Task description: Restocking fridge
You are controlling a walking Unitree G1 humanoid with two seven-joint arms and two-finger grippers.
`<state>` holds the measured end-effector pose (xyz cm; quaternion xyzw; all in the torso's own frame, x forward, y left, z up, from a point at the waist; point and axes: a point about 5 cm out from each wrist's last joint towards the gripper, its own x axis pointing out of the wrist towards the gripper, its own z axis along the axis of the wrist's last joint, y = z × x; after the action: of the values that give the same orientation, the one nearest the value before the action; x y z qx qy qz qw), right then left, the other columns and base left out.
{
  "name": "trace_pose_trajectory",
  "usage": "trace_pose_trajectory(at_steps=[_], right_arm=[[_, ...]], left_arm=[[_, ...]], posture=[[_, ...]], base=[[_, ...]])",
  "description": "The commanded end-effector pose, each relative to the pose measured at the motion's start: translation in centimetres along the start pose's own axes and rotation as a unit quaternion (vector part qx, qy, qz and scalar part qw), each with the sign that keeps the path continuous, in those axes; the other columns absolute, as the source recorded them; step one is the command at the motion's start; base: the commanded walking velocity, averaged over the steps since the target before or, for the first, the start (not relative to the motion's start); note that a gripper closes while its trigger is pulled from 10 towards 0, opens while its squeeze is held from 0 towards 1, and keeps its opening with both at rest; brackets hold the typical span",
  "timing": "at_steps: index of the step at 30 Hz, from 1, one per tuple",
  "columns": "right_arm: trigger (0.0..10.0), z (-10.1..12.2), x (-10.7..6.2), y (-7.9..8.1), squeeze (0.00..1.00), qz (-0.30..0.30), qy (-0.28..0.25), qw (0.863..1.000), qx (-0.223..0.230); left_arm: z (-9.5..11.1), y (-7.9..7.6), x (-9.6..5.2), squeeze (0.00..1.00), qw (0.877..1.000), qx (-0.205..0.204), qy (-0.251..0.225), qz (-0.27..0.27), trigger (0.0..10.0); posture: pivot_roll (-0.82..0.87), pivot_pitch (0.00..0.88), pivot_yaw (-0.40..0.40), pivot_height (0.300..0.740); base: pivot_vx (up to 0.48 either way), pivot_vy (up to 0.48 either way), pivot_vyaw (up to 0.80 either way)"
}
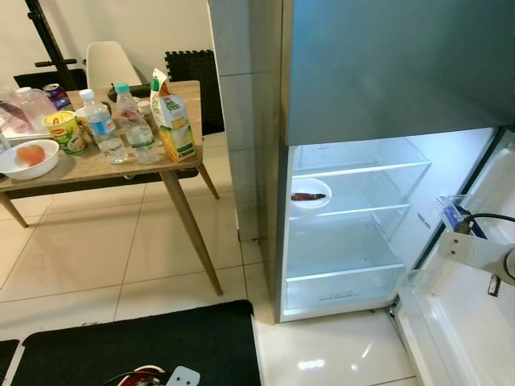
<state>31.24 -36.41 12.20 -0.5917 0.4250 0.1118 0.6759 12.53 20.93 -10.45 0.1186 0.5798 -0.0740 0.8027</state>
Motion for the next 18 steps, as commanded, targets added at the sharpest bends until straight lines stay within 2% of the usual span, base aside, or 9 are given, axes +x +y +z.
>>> trace_pose_trajectory(at_steps=[1, 5, 9, 16, 18], right_arm=[[10.0, -1.9, -0.3, -0.4, 0.00, -0.015, 0.040, 0.999, 0.007], [10.0, -2.9, -0.5, -0.6, 0.00, -0.032, 0.065, 0.997, 0.005], [10.0, -2.8, -0.5, -0.5, 0.00, -0.028, 0.060, 0.998, 0.011], [10.0, -0.5, 0.6, 2.0, 0.00, 0.020, 0.003, 0.999, 0.048], [10.0, 1.0, 1.1, 3.3, 0.00, 0.043, -0.037, 0.996, 0.067]], left_arm=[[-0.1, -0.6, 0.1, 0.00, 1.000, -0.004, 0.002, -0.008, 10.0], [-0.1, -0.5, 0.1, 0.00, 1.000, -0.005, 0.001, -0.008, 10.0], [0.0, -0.5, 0.1, 0.00, 1.000, -0.005, 0.001, -0.007, 10.0], [0.0, -0.5, 0.1, 0.00, 1.000, -0.003, 0.001, -0.008, 10.0], [0.0, -0.6, 0.1, 0.00, 1.000, -0.001, 0.001, -0.009, 10.0]], posture=[[-0.09, 0.000, -0.012, 0.740], [-0.09, 0.000, -0.013, 0.740], [-0.09, 0.000, -0.013, 0.740], [-0.09, 0.000, -0.013, 0.740], [-0.09, 0.000, -0.009, 0.740]], base=[[0.000, 0.000, 0.00], [0.000, 0.000, 0.00], [0.000, 0.000, 0.00], [0.000, 0.000, 0.00], [0.000, 0.000, 0.00]])
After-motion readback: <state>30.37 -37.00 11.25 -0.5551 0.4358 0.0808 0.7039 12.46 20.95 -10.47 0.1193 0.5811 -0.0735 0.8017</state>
